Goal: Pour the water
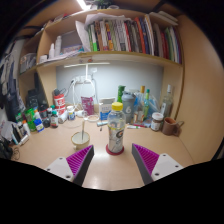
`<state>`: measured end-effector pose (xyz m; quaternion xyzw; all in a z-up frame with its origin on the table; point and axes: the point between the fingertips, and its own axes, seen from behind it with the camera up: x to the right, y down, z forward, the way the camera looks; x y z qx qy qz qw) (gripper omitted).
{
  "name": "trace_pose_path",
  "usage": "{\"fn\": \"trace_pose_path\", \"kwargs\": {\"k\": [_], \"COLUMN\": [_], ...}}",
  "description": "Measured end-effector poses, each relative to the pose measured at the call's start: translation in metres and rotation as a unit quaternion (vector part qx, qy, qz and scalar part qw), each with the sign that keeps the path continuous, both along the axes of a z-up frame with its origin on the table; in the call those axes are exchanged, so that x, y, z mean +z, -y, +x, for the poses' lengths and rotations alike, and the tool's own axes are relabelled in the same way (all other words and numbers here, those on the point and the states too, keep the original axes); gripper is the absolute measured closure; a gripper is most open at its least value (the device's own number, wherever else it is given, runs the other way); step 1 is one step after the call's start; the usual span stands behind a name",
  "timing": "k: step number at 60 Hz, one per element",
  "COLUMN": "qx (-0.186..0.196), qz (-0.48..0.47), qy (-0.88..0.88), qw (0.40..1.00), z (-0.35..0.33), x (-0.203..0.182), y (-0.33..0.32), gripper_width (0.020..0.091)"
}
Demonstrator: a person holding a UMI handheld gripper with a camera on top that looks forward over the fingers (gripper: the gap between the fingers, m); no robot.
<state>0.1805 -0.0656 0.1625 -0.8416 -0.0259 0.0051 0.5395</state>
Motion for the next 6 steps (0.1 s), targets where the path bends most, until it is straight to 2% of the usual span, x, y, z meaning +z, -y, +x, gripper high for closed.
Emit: {"fn": "trace_pose_path", "kwargs": {"k": [6], "qx": [-0.007], "qz": [-0.003], "qy": [0.004], "qw": [1.0], "z": [-0.011], "x": [0.013], "y": [0.028], "gripper_width": [0.0256]}}
